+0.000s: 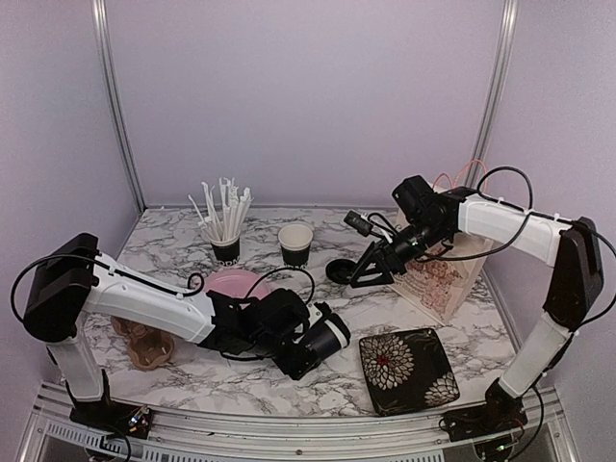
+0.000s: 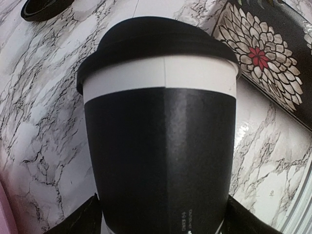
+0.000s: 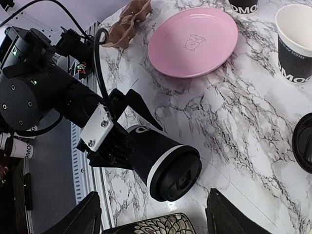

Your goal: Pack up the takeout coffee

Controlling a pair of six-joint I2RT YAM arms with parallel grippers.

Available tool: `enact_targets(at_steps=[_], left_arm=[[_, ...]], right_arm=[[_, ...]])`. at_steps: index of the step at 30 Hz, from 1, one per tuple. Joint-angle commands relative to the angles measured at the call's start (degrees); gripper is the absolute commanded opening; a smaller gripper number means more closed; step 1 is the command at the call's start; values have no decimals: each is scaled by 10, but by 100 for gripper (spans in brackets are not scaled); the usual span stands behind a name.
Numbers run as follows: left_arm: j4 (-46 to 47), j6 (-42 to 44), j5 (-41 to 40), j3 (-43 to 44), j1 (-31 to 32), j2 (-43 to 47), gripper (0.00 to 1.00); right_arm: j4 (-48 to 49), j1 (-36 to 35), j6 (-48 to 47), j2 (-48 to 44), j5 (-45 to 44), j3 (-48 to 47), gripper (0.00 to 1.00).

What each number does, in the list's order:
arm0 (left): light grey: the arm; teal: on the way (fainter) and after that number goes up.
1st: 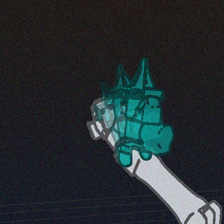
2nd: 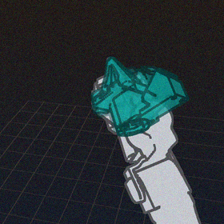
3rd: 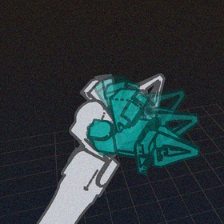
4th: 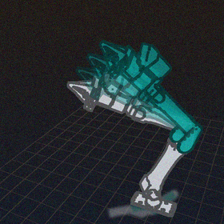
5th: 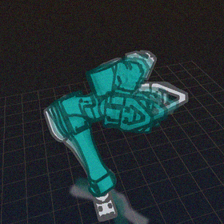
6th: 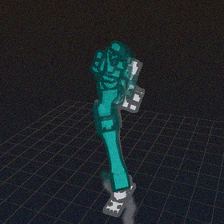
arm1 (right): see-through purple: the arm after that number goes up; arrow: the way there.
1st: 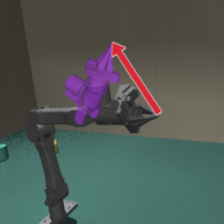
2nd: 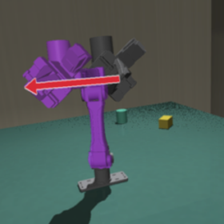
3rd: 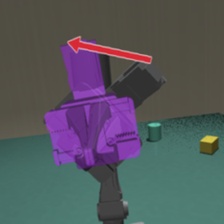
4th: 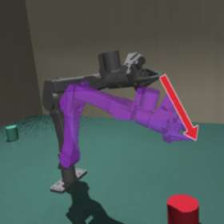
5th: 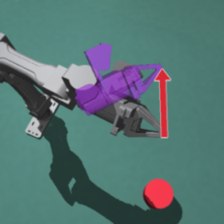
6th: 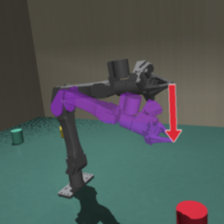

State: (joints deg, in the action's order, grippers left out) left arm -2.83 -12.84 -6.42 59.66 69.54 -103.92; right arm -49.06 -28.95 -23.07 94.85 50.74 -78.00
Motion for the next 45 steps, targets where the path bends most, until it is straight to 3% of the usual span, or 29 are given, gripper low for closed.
enact_targets(at_steps=[1, 14, 17, 28, 38, 45], left_arm=[[-32, -1, 26, 22, -8, -12, 82], [-46, -4, 31, 53, -16, -54, 83], [-43, 1, 34, 50, -16, -48, 79], [108, 30, 55, -49, -16, 39, 67], [188, 31, -50, -109, -16, 85, 66], [208, 34, -65, -121, -16, 98, 66]], right_arm=[[-6, 6, -12, -22, 2, 14, 71], [2, 6, -8, -23, -2, 49, 71], [3, 6, -8, -20, -8, 55, 71], [-3, 6, -5, -4, -22, 62, 72], [-31, 5, 30, 35, 63, 36, 90], [-30, 2, 54, 56, 112, 33, 97]])
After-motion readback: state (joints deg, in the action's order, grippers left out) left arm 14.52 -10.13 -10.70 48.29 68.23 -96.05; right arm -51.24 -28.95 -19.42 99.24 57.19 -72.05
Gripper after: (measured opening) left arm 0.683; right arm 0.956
